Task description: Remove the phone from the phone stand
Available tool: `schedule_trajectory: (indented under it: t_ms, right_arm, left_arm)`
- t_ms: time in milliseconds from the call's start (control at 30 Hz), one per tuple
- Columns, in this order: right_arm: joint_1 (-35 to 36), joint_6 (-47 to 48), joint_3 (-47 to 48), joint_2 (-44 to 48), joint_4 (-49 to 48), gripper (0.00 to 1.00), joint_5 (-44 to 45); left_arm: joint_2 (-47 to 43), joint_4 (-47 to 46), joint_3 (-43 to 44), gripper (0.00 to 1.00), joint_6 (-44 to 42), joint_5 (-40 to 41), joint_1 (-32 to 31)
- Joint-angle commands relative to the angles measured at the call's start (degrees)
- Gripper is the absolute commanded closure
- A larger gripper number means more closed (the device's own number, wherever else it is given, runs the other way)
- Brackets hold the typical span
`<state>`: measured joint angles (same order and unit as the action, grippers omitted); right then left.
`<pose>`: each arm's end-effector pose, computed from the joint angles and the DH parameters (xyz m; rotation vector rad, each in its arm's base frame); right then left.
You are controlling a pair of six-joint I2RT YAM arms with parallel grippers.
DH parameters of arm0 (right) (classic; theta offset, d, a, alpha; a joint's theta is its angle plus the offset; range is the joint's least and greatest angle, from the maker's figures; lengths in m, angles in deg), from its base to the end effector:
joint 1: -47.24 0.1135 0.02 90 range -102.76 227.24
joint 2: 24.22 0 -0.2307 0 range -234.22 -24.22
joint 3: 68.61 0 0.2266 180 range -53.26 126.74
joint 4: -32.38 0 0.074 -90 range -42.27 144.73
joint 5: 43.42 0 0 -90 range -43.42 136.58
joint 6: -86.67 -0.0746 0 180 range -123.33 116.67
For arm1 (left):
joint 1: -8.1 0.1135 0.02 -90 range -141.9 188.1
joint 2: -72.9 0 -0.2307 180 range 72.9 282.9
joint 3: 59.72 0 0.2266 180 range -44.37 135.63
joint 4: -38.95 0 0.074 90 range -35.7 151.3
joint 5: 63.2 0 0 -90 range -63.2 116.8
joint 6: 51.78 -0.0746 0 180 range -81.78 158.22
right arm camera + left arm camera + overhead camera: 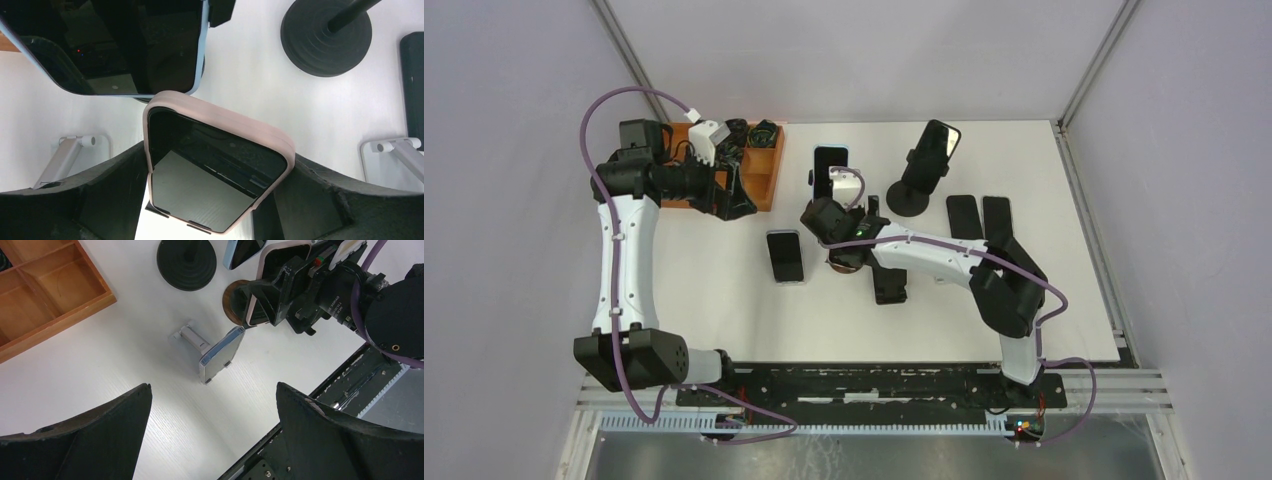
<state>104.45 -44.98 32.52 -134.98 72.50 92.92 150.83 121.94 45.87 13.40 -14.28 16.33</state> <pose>0.2654 0.3123 0.1955 0.0420 2.1254 0.0000 0.2510 -0.0132 0.3372 0.5983 2.2384 -0.6223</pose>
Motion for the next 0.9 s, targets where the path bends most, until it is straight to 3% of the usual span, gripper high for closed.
schedule_trajectory:
  t_ms: [0, 167, 300, 500, 600, 667, 700, 733, 800, 867]
  right_arm:
    - [-0.4, 2.1, -0.6, 2.1, -0.1, 0.18, 4.5]
    - [-0.5, 6.0, -0.6, 4.7, -3.0, 0.47, 2.9]
    - [0.4, 9.9, -3.2, 9.5, -6.3, 0.61, 0.8]
    - [0.8, 13.5, -8.0, 18.2, -10.1, 0.68, -4.4]
    - [0.8, 13.9, -10.8, 20.0, -10.5, 0.64, -4.6]
    - [0.6, 13.3, -12.4, 20.5, -10.0, 0.72, -5.0]
    - [0.5, 13.1, -13.4, 20.9, -10.0, 0.70, -6.7]
    - [0.2, 12.9, -14.9, 21.4, -10.9, 0.61, -8.3]
    - [-0.1, 12.0, -18.2, 23.3, -12.5, 0.30, -11.9]
    - [-0.3, 11.3, -22.1, 25.8, -14.9, 0.19, -14.3]
  left_arm:
    - [-1.6, 0.4, -0.5, 0.00, -2.3, -1.4, 0.1]
    - [-1.6, 0.4, -0.2, 0.00, -2.4, -1.4, 0.1]
    - [-1.5, 0.4, -0.1, 0.00, -2.3, -1.4, 0.1]
    - [-1.5, 0.4, 0.0, 0.00, -2.1, -1.5, 0.1]
    - [-1.6, 0.4, 0.1, 0.00, -1.9, -1.5, 0.1]
    - [-1.8, 0.4, 0.2, 0.00, -1.8, -1.6, 0.1]
    - [-1.9, 0.4, 0.3, 0.00, -1.7, -1.6, 0.0]
    - [-2.0, 0.4, 0.4, 0.00, -1.7, -1.6, 0.0]
    - [-2.2, 0.4, 0.3, 0.00, -1.8, -1.4, 0.0]
    - [-2.3, 0.6, 0.4, 0.00, -2.0, -1.5, 0.1]
